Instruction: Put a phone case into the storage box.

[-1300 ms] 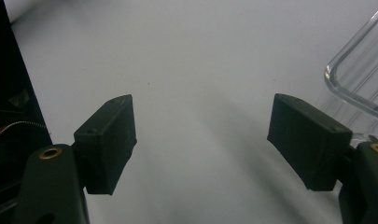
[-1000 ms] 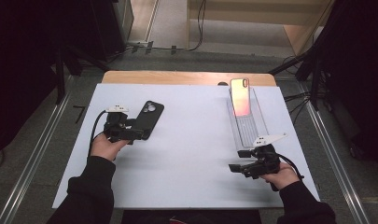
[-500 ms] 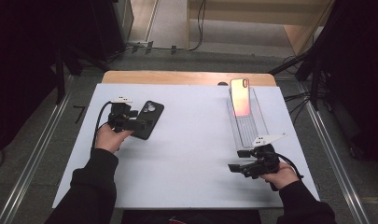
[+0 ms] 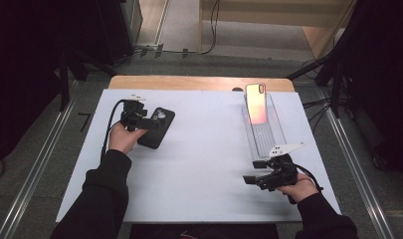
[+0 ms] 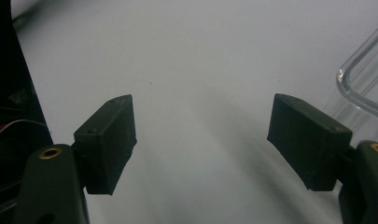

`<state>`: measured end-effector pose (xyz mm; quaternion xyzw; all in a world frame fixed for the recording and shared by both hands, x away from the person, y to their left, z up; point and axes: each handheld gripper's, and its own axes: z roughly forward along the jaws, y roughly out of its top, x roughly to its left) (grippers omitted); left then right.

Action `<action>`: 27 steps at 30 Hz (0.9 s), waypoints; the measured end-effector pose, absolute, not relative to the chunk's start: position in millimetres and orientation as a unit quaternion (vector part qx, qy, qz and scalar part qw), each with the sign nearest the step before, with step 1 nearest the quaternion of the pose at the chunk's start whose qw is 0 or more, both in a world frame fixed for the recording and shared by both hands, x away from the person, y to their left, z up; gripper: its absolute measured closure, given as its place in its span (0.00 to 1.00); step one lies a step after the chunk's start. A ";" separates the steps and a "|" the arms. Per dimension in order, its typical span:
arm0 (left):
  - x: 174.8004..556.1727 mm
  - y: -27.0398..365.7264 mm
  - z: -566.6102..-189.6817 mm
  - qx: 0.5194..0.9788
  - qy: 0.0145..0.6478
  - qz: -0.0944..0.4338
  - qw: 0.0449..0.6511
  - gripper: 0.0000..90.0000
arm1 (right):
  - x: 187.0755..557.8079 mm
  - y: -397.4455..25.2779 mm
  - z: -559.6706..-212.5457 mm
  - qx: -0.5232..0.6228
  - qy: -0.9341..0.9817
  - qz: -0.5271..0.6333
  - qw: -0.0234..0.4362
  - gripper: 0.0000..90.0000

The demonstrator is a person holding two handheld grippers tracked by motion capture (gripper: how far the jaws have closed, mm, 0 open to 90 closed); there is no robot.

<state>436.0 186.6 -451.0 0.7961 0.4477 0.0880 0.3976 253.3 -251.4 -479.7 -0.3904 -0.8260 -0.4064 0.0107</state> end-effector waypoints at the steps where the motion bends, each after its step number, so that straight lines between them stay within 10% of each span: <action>1: 437.7 186.6 -452.8 0.794 0.450 0.087 0.400 0.00 | 253.3 -251.6 -479.6 -0.391 -0.825 -0.407 0.011 0.24; 27: 446.9 178.5 -480.7 0.812 0.463 0.096 0.341 0.01 | 252.3 -252.7 -479.5 -0.396 -0.825 -0.404 0.011 0.24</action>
